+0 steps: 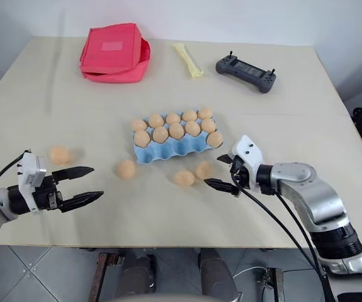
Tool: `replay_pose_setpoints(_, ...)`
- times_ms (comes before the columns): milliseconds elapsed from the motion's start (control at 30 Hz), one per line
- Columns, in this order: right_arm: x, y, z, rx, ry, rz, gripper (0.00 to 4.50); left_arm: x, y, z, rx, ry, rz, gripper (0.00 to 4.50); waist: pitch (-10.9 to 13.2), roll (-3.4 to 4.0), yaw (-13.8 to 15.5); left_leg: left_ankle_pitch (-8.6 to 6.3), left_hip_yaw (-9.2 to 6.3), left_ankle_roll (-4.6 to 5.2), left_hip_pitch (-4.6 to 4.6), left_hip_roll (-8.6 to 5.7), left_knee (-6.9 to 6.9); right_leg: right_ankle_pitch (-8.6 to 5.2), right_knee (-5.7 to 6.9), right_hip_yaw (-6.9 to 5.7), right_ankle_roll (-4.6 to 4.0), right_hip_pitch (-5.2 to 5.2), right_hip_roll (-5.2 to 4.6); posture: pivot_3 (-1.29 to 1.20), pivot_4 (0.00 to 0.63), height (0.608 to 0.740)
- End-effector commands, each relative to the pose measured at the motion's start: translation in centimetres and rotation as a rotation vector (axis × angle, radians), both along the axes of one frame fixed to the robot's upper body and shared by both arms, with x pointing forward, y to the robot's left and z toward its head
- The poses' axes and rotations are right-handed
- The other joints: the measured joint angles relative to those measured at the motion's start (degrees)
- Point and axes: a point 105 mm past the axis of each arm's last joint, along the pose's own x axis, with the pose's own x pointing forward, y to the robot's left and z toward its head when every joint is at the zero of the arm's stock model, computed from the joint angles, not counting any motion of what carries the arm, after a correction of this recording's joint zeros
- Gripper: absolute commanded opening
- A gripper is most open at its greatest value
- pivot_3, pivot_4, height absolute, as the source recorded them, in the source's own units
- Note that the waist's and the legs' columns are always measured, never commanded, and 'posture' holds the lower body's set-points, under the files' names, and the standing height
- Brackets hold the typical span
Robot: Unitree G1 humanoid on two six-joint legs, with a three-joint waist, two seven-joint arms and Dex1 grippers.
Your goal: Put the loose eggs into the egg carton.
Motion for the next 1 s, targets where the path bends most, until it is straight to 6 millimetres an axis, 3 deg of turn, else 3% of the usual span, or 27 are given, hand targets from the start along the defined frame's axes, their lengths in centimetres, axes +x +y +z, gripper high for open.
replay_pose_setpoints(33, 0.4, 0.7, 0.6, 0.016, -0.033, 0.045, 4.50, -0.4, -0.4, 1.3, -0.011, -0.056, -0.007, 4.46, 0.00, 0.00, 0.02, 0.00, 0.00, 0.00, 0.01, 0.00, 0.01, 0.00, 0.01, 0.00, -0.01, 0.00, 0.00, 0.00, 0.150, 0.740)
replay_pose_setpoints(600, 2.2, 2.5, -0.6, 0.008, -0.045, 0.099, 4.50, -0.5, -1.2, 1.7, -0.024, -0.094, 0.011, 4.46, 0.00, 0.00, -0.19, 0.00, 0.00, 0.00, 0.03, 0.00, 0.06, 0.06, 0.17, 0.00, 0.12, -0.03, 0.03, 0.00, 0.150, 0.740)
replay_pose_setpoints(700, 2.4, 2.8, -0.7, 0.011, -0.056, 0.099, 3.88, -0.4, -1.2, 1.8, -0.024, -0.106, 0.017, 4.50, 0.00, 0.00, -0.15, 0.00, 0.00, 0.00, 0.03, 0.00, 0.06, 0.06, 0.17, 0.00, 0.12, -0.03, 0.03, 0.00, 0.150, 0.740)
replay_pose_setpoints(833, 2.6, 2.8, -0.5, 0.016, -0.065, 0.096, 2.54, -0.3, -1.2, 1.8, -0.025, -0.113, 0.022, 4.50, 0.00, 0.00, -0.23, 0.00, 0.00, 0.00, 0.03, 0.00, 0.06, 0.07, 0.18, 0.00, 0.12, -0.04, 0.04, 0.00, 0.150, 0.740)
replay_pose_setpoints(1000, 2.6, 2.2, 0.7, 0.022, -0.108, 0.074, 2.30, -0.1, -1.3, 1.8, -0.030, -0.122, 0.021, 4.50, 0.00, 0.00, -0.20, 0.00, 0.00, 0.00, 0.03, 0.00, 0.06, 0.07, 0.18, 0.00, 0.12, -0.04, 0.03, 0.00, 0.150, 0.740)
